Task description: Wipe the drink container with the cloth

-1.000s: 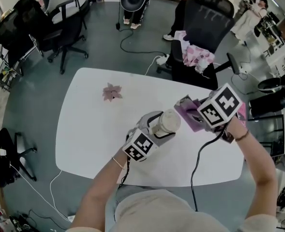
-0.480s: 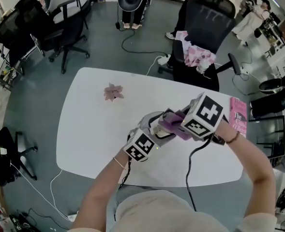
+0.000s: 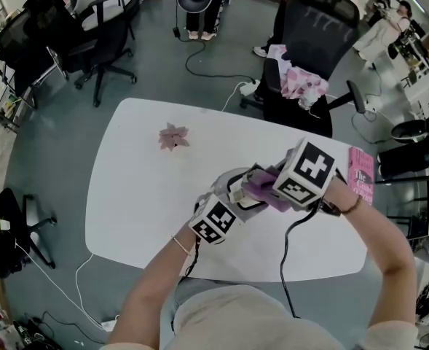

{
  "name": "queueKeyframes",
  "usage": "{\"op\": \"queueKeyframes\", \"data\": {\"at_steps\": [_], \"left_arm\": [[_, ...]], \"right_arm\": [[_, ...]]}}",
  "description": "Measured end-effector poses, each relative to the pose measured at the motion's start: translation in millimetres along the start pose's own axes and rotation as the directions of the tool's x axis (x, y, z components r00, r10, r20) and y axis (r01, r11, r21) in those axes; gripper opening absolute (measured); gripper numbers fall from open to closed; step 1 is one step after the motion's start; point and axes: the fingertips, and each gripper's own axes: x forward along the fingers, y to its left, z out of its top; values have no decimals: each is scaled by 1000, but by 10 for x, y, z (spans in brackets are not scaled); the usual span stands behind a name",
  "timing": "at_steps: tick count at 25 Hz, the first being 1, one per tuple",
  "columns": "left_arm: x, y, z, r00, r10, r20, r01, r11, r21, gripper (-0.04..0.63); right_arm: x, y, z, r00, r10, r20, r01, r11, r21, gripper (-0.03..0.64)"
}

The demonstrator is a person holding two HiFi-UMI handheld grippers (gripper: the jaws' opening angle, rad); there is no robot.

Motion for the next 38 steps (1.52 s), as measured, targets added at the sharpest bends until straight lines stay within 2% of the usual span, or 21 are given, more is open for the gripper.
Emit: {"op": "queueKeyframes", "data": {"at_steps": [5,14,26,31,38], "left_arm": [[3,-9,-16,1000,0,-1,0,1000,-1,387],[-3,-14,-17,1000,-1,-3,1,1000,1,387],[-1,5,-28,1000,1,-13,-1,1000,-2,386],[-7,9,-36,1000,-1,-21,1,1000,-1,385],[-10,25,-45,1000,1,-26,-1,1000,0,385]], "right_arm": [[21,-86,-25,1000,8,-25,-7,1000,22,69],[-19,-227,-50,1000,-15,-4,15,998,58,69],[-121,-546,-107,989,-140,38,136,986,97,69],[-204,-714,-184,975,-203,85,187,968,166,69],[-372,-746,-378,949,-215,229,134,937,322,69]]}}
